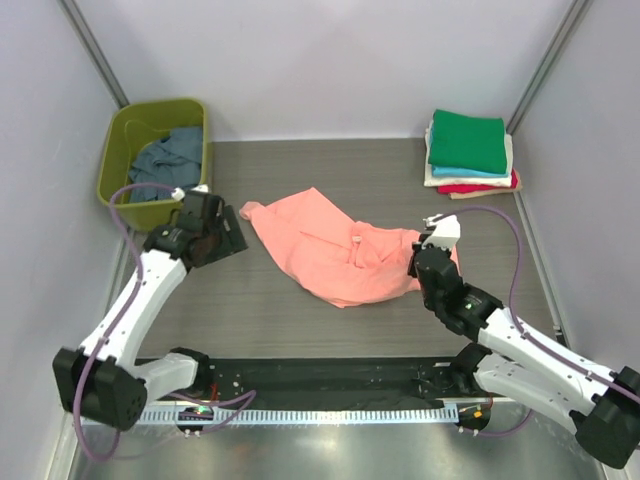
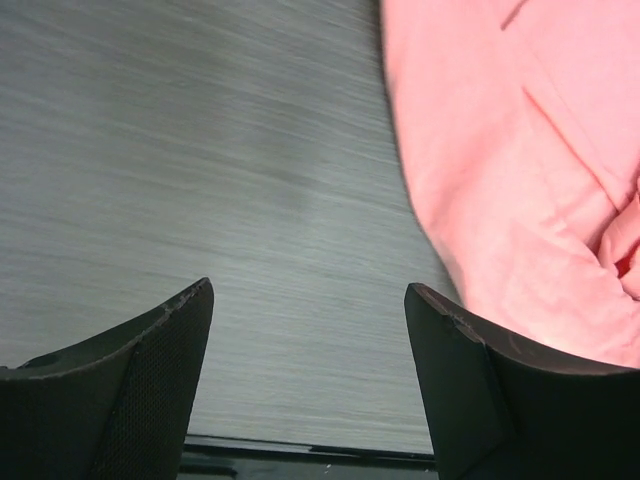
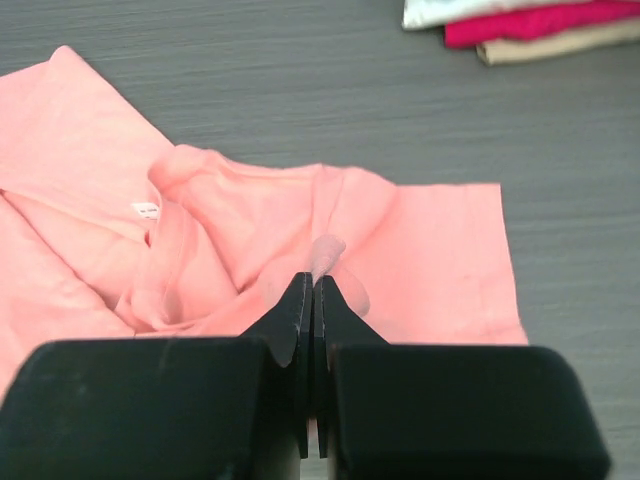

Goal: Fold and stack the t-shirts
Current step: Flatten the tshirt out

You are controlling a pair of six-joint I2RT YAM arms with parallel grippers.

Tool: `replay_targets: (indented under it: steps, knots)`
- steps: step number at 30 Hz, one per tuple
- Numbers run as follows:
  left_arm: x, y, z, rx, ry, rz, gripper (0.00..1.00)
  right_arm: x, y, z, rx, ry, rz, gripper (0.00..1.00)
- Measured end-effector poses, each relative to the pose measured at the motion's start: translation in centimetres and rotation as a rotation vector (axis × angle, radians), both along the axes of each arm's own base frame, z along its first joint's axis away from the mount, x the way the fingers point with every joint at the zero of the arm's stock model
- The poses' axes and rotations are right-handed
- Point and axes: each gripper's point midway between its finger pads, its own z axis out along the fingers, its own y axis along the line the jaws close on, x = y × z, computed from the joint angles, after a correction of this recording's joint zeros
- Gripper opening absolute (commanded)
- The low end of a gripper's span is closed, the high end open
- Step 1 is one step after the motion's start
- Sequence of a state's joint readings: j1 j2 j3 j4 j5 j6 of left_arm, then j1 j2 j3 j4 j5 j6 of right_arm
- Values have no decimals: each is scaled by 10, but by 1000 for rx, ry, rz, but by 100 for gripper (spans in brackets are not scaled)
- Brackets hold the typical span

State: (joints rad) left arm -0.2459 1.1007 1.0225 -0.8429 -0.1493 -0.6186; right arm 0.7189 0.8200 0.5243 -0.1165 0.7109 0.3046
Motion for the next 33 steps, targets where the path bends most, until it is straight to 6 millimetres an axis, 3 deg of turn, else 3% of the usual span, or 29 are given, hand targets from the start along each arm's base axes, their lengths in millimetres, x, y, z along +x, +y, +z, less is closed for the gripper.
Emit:
replay_targets:
  steps: [3, 6, 10, 13, 16, 19, 25, 29, 33]
  knots:
    - [21, -23, -8, -2, 13, -17, 73, -6, -3, -5, 67, 10, -34, 1]
    - [44, -33, -23, -1, 23, 14, 74, -9, -10, -4, 132, 7, -96, 1]
    - [80, -32, -43, 40, 46, 85, 79, -20, -28, 0, 204, -31, -176, 1]
    - [119, -33, -51, 40, 39, 134, 78, -28, -37, 5, 260, -69, -195, 1]
    - [156, -23, -63, 33, 33, 197, 78, -31, -39, 11, 292, -88, -197, 1]
    - [181, -7, -78, 33, 45, 250, 76, -32, -36, 3, 286, -55, -189, 1]
    - [212, 3, -113, 39, 94, 283, 73, -33, -28, -8, 289, -9, -166, 1]
    - [228, 1, -115, 35, 78, 285, 68, -32, -27, -12, 277, 6, -166, 1]
    - [229, -1, -122, 38, 90, 280, 60, -31, -26, -17, 259, 24, -168, 1]
